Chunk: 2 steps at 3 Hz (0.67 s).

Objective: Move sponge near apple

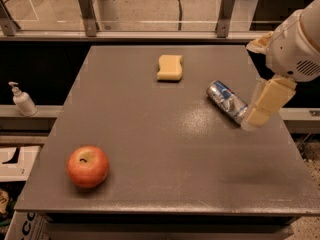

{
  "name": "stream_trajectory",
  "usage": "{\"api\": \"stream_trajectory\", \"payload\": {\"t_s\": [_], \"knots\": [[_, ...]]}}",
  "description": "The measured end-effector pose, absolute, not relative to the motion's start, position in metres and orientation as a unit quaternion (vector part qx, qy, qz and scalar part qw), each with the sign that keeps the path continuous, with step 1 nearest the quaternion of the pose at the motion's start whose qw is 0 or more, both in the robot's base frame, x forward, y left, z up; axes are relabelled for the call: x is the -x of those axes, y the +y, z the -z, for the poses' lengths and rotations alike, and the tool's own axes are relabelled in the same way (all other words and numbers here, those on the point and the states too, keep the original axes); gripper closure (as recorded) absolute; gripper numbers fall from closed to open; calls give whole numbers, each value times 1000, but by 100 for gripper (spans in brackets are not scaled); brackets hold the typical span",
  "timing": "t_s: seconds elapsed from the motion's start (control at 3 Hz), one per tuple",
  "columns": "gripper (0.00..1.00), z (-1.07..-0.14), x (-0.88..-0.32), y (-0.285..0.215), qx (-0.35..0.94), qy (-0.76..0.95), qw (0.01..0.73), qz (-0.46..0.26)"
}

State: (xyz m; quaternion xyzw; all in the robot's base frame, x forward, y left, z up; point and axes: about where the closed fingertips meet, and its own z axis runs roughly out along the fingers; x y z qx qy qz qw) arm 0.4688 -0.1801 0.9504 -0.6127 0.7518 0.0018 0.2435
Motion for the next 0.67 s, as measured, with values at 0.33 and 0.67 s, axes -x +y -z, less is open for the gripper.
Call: {"api": "stream_trajectory", "payload": {"t_s": [0.33, 0.67], "knots": [[0, -928, -499, -158, 615, 744, 260, -24], [0, -889, -563, -112, 611, 742, 272, -42]]}}
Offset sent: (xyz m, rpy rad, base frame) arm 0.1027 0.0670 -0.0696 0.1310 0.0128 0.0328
